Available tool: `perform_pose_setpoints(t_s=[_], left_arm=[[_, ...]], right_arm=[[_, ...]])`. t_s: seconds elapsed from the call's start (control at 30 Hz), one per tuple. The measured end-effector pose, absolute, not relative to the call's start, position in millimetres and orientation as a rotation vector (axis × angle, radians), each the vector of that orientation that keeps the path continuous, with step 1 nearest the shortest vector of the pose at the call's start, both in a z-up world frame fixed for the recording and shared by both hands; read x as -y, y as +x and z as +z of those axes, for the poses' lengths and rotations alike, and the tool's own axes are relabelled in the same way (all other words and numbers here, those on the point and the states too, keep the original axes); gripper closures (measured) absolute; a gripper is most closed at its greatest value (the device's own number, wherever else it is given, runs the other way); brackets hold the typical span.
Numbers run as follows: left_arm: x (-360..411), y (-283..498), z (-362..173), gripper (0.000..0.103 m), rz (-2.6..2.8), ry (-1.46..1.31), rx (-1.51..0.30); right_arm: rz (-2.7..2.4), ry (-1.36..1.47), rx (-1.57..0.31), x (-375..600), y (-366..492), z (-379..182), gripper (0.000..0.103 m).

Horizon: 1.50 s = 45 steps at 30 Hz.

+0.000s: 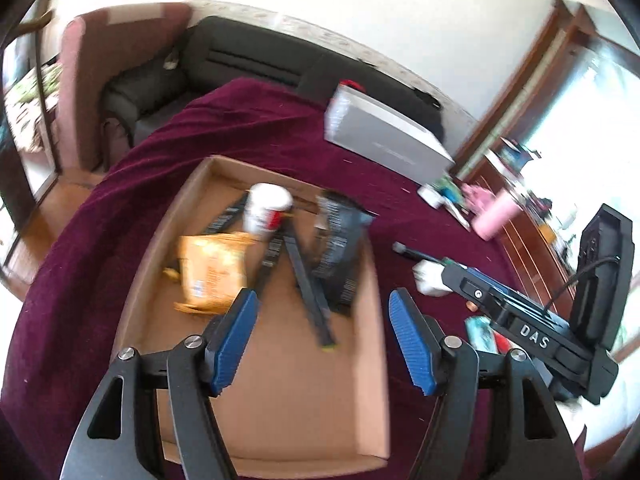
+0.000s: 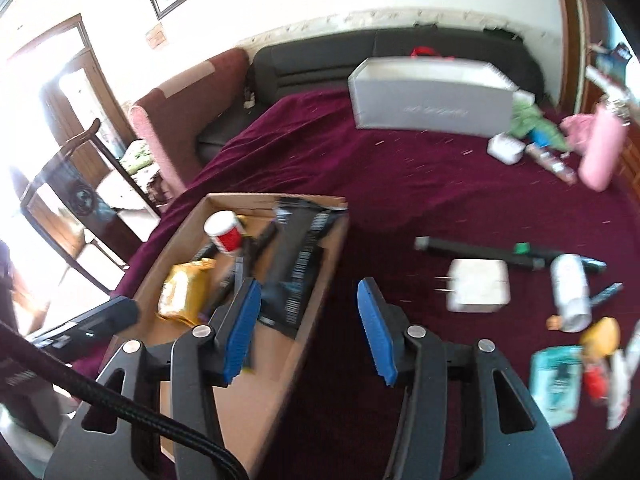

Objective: Organize objects
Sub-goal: 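Drop the cracker packet and marker into the tray by opening both tools, then grasp the blue tissue pack with the left tool while the right grasps the white charger plug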

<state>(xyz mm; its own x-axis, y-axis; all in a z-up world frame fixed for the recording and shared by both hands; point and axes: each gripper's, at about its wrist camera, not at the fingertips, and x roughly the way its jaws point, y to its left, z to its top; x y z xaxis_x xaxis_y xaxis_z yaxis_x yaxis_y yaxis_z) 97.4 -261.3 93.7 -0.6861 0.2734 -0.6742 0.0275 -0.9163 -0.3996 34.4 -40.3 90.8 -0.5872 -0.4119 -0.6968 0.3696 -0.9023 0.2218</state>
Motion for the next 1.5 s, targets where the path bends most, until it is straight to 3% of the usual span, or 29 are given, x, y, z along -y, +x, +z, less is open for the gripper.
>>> perform_pose_setpoints(t_s=[0.23,0.3,0.5,0.7,0.83,1.03,1.1,1.13,1.17,1.23,1.5], left_arm=[[180,93,99,0.041,2.575,-1.185,0.436],[151,87,92,0.041,2.533,-1.21,0.389],[57,67,64,0.041,2.403,-1.307,0.251],[-14,45,47,0.041,2.351,-1.273,0.106],[-41,19,34,0.041,2.364,-1.347,0.124],[-84,11,6,0.041,2.419,-1.389,-0.12],[-98,17,1,0.04,2.444,-1.337,-0.276],[-101,22,1,0.044,2.451,-1.305,-0.316],[-101,24,1,0.054,2.435,-1.294,-0.312],[-94,28,2,0.06,2.407,-1.292,-0.281],[-6,64,22,0.061,2.419,-1.311,-0.041]], right_arm=[[-2.608,1.098,0.272,-86,53,93,0.051],[-2.699,1.087,0.328,-130,59,91,0.046],[-2.807,1.096,0.511,-215,67,72,0.046],[-2.816,1.037,0.679,-255,69,49,0.046],[-2.835,0.991,0.753,-270,68,39,0.046],[-2.785,0.978,0.801,-279,68,36,0.046],[-2.784,0.97,0.781,-276,69,37,0.046],[-2.784,0.97,0.771,-275,68,37,0.046],[-2.783,0.97,0.763,-273,68,36,0.046],[-2.788,0.974,0.753,-273,68,35,0.046],[-2.784,0.982,0.718,-267,67,32,0.046]])
